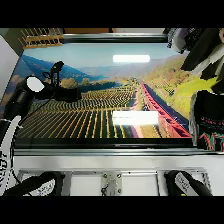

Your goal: Fold the clothes and pants, and hang the long-sleeved shirts on hangers.

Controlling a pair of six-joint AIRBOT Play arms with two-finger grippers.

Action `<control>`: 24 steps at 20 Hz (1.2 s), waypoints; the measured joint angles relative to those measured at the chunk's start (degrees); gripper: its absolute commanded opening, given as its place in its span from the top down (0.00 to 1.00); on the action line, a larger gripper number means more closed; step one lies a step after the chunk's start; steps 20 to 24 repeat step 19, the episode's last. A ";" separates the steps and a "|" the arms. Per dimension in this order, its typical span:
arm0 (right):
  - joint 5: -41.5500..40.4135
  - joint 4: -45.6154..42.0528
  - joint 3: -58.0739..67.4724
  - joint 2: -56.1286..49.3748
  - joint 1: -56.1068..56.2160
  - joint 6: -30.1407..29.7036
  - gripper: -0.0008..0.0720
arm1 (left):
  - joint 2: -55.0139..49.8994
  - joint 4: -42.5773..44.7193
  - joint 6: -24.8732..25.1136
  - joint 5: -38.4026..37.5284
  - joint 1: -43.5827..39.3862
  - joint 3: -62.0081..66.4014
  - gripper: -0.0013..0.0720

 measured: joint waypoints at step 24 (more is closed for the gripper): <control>-0.11 6.73 -0.02 -1.03 24.76 -2.93 0.96 | 0.00 0.02 0.00 0.13 0.00 0.00 0.97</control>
